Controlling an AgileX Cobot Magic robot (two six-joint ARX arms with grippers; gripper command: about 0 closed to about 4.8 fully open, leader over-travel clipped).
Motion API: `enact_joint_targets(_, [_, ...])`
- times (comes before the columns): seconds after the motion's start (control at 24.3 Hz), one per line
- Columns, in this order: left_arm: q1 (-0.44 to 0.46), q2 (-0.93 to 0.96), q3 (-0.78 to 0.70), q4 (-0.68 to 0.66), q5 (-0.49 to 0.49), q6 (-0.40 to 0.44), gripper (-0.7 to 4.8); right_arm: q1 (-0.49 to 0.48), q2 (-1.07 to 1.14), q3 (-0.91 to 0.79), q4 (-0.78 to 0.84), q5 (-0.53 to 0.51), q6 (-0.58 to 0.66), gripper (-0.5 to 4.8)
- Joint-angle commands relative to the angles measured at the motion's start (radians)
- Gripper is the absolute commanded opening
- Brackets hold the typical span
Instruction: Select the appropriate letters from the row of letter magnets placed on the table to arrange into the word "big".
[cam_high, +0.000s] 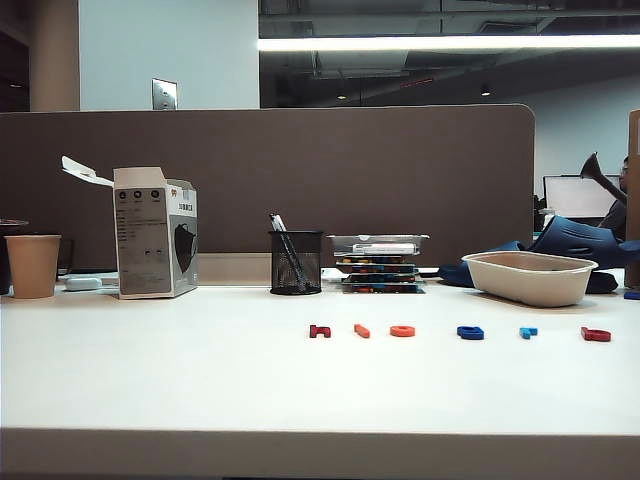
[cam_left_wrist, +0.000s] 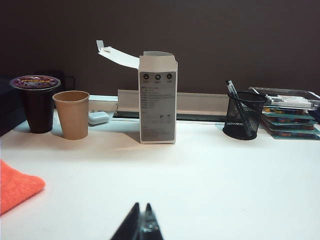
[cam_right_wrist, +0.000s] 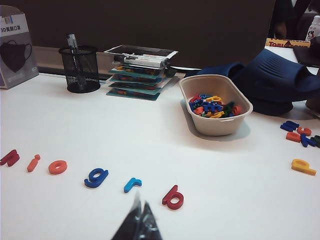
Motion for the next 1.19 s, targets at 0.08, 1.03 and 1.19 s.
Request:
enact_joint_targets(0.08, [0.002,0.0,0.031,0.018,0.095,0.002,-0.05,0.001,-0.006,-0.006,0.028,0.004,-0.003,0.0])
enact_joint_targets(1.03, [0.002,0.482,1.023,-0.902,0.584,-0.023,-0.05,0.001,-0.006,-0.006,0.029,0.004,-0.003,0.0])
enact_joint_targets(1.19, [-0.085,0.658,1.198,-1.01,0.554,-0.156,-0.05,0.001,-0.006,-0.006,0.028,0.004,-0.003,0.0])
